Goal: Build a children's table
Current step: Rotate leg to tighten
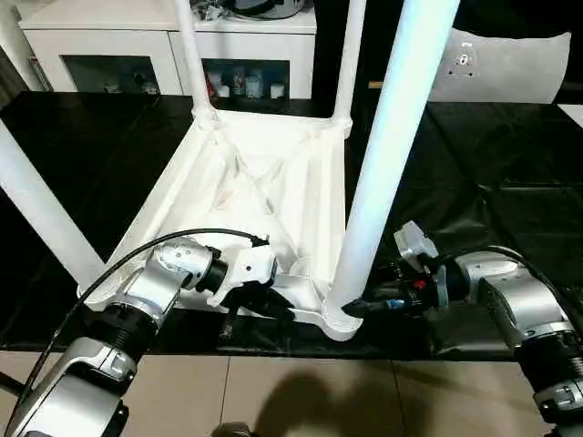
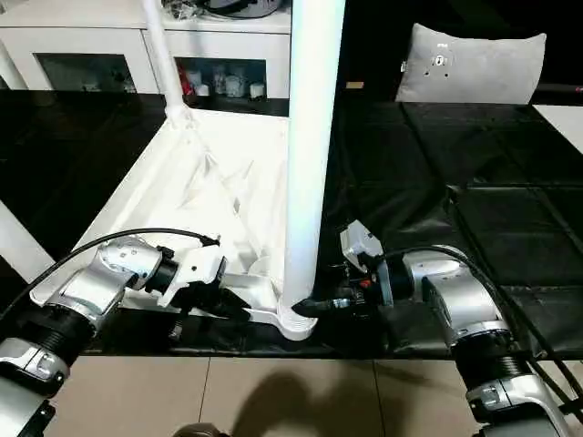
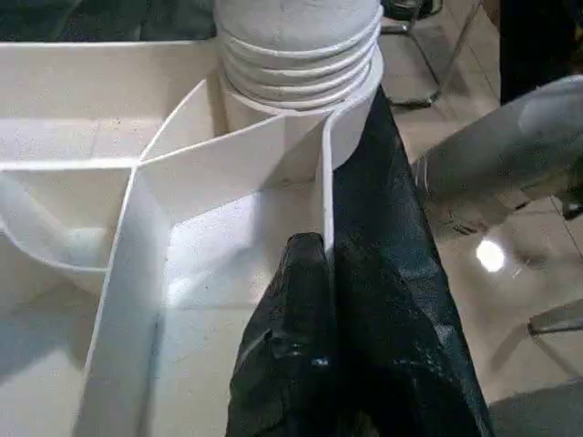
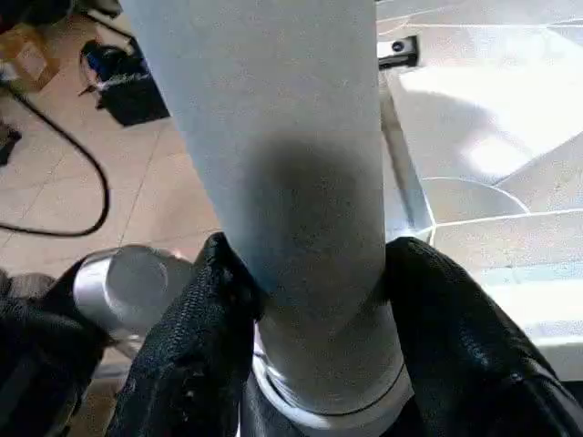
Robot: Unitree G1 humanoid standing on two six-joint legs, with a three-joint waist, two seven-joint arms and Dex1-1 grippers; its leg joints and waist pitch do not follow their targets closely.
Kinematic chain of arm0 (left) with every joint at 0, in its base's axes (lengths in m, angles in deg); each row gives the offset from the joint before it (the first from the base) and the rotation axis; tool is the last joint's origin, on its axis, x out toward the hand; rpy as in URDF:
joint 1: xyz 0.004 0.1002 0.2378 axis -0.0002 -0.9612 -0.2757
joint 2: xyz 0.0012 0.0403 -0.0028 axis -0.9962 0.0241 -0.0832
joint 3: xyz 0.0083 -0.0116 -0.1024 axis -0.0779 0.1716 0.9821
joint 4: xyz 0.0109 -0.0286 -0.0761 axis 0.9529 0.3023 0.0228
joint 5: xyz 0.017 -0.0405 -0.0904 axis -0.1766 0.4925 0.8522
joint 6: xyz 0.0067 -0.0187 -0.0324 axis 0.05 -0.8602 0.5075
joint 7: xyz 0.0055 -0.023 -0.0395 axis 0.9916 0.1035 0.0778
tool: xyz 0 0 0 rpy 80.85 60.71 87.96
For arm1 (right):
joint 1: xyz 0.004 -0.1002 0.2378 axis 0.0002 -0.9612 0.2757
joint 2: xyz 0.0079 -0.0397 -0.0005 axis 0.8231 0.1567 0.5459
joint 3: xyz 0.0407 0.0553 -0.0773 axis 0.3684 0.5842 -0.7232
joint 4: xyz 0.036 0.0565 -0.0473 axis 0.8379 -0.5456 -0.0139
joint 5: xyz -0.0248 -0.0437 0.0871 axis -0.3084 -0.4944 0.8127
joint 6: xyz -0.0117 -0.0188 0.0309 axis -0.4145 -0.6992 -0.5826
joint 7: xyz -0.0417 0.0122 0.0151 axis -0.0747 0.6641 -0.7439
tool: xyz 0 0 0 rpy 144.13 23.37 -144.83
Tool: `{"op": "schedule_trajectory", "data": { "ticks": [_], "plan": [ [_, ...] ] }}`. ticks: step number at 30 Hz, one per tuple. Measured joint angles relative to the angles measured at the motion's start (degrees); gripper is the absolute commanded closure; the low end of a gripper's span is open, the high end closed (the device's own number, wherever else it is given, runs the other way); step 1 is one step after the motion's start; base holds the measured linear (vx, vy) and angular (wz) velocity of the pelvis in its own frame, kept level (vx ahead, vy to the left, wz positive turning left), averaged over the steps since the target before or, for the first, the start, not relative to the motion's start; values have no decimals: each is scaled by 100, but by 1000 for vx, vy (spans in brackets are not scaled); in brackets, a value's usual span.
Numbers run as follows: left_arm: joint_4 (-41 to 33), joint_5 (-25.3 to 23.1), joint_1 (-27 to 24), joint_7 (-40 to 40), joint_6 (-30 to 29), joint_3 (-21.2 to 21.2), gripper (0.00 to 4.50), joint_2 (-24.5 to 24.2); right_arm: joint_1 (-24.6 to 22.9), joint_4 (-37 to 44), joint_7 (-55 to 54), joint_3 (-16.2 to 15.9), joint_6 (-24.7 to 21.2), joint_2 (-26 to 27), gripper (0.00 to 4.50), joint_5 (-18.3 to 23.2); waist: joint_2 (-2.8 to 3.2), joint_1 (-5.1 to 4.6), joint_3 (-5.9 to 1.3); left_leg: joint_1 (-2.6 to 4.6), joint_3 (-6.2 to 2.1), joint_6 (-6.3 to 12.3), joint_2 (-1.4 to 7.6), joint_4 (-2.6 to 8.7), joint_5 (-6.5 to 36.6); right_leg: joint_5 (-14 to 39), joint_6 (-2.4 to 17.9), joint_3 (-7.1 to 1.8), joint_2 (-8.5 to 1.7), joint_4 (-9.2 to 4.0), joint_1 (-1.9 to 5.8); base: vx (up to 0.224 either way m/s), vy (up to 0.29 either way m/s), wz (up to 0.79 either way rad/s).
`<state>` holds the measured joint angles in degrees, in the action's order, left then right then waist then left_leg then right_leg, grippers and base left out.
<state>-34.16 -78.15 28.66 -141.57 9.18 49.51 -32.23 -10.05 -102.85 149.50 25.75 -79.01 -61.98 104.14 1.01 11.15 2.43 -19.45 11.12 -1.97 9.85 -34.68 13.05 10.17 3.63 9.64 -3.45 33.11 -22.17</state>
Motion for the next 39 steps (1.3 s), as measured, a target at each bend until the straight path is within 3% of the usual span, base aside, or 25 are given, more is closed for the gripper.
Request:
{"op": "schedule_trajectory", "data": {
  "ticks": [3,4,8,11,12,17,19,23,28,33,39],
  "plan": [
    [-133,-10,-73,349,-468,119,450,25,-161,113,-543,193,-200,219,256,41,-1,-23,0,16,0,-3,1,0,-1,0,0,-1,0,1,15,0,0,0],
    [-178,-26,-99,522,-637,188,450,25,-173,116,-836,255,-239,347,256,6,0,-69,-1,38,2,-6,1,1,-3,-1,0,-1,0,1,20,0,0,0],
    [-354,-205,-158,1561,-1453,474,450,340,-26,-67,-2474,579,-375,985,257,-287,-14,-454,-3,39,16,-53,1,10,3,-1,0,-1,0,-11,33,0,0,0],
    [-381,-319,-98,2476,-1988,651,450,766,303,-515,-3639,852,-462,1463,257,-413,-23,-621,-3,40,16,-59,2,10,-1,-2,0,-1,1,-10,32,0,0,0],
    [-360,-368,-59,2676,-2086,675,450,871,381,-607,-3911,889,-461,1566,257,-455,-23,-633,-3,40,15,-59,2,12,-3,-3,1,-1,2,-9,32,0,0,0],
    [-8,-642,254,3836,-2304,771,450,1464,780,-1166,-5365,1141,-190,2117,257,-676,-19,-612,-6,39,13,-28,2,23,-16,-5,4,1,2,-11,30,0,0,0],
    [12,-690,278,4028,-2304,769,450,1566,792,-1221,-5607,1170,-28,2199,202,-748,-9,-601,-12,37,14,-20,0,23,-5,-5,4,-1,0,-11,25,0,0,0],
    [-53,-693,283,4047,-2288,641,450,1620,784,-1324,-5648,1288,55,2207,167,-741,2,-533,-16,13,14,-10,0,27,5,11,6,-2,-1,-2,10,0,0,0],
    [-106,-699,254,3811,-2079,538,450,1511,552,-1216,-5064,1277,324,1909,124,-652,3,-446,-16,-7,14,-6,1,26,8,14,11,-2,-1,1,-4,0,0,0],
    [-105,-665,163,3146,-1455,324,450,1100,109,-815,-3648,1091,491,996,84,-479,4,-306,-15,-9,14,-5,1,21,8,14,4,-1,-3,0,-4,0,0,0],
    [-102,-561,68,2284,-941,240,450,623,-28,-456,-2420,1032,481,302,77,-296,2,-273,-15,3,14,-6,3,14,4,9,4,0,0,2,6,0,0,0]
  ]
}}
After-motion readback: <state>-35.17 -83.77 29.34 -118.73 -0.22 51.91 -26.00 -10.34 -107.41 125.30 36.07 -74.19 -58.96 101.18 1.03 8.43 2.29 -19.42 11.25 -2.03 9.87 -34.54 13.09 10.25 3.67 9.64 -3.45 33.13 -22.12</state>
